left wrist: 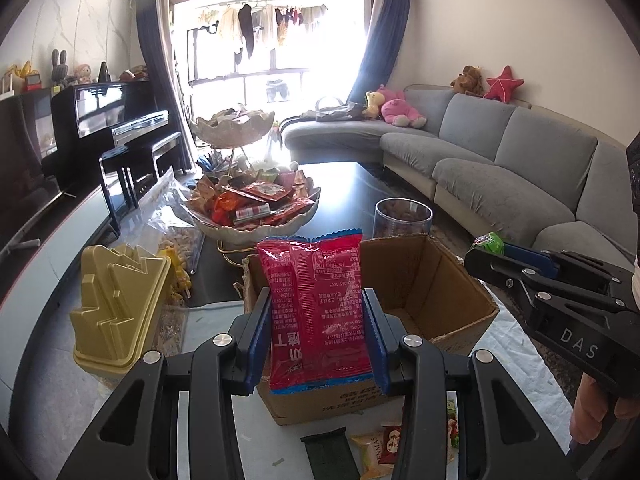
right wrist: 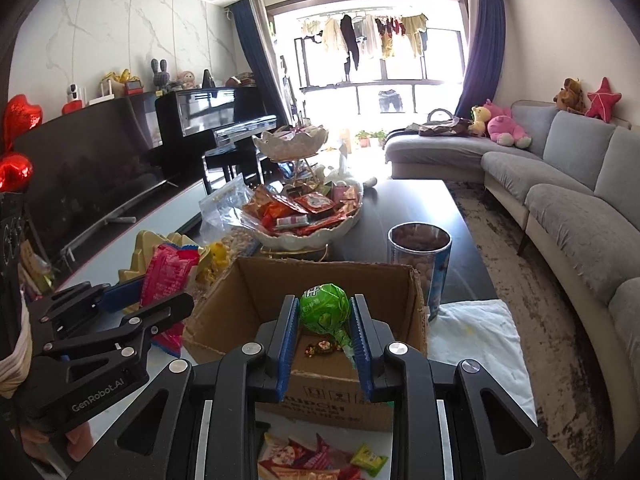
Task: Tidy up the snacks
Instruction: 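Lower both held items into the cardboard box and open both tools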
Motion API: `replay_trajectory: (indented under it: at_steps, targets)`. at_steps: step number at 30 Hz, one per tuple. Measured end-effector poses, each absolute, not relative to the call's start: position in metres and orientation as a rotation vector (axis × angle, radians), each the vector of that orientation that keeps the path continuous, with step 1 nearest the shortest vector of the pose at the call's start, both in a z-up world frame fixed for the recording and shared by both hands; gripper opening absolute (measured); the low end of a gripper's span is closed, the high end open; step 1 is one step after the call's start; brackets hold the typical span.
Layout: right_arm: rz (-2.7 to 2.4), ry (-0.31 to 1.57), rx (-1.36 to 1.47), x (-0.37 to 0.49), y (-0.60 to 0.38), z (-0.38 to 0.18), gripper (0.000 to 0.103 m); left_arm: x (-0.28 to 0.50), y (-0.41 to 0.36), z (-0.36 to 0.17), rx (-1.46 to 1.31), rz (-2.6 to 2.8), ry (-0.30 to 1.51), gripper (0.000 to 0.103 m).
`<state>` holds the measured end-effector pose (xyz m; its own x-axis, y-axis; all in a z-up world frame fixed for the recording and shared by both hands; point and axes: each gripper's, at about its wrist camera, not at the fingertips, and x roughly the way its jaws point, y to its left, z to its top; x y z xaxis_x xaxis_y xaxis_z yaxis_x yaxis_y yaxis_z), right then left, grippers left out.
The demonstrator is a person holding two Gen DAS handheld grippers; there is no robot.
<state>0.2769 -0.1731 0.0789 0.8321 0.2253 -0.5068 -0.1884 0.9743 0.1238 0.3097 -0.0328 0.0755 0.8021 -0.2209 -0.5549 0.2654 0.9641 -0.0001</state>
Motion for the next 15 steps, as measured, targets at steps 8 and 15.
replay_trajectory:
  at_steps: [8,15]
  targets:
    - [0.223,0.579,0.057,0.311,-0.170,0.068,0.027,0.341,-0.037,0.061,0.078,-0.268,0.634,0.042]
    - [0.205,0.594,0.047,0.331,-0.166,0.061,0.029,0.358,-0.037,0.053,0.081,-0.263,0.653,0.057]
